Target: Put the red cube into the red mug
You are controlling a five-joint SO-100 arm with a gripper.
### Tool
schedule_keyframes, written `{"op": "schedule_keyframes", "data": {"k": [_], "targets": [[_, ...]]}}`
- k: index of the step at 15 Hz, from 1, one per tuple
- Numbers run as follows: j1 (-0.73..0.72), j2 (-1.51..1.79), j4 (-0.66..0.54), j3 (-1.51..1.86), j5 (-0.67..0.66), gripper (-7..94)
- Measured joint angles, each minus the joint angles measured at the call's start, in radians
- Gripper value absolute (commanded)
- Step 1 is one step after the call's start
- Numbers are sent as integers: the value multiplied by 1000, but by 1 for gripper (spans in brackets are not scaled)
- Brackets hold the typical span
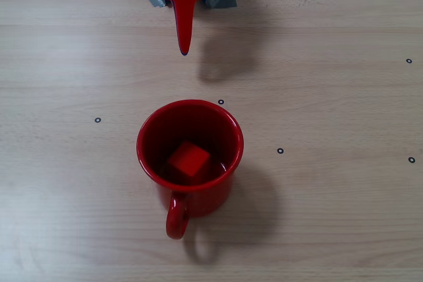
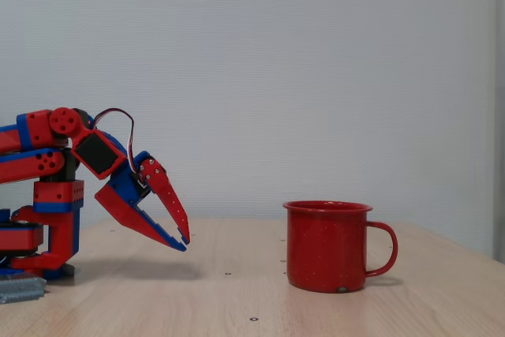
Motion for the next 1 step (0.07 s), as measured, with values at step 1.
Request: {"op": "schedule_keyframes", "data": {"k": [1], "targets": [[0,0,0,0,0,0]]}}
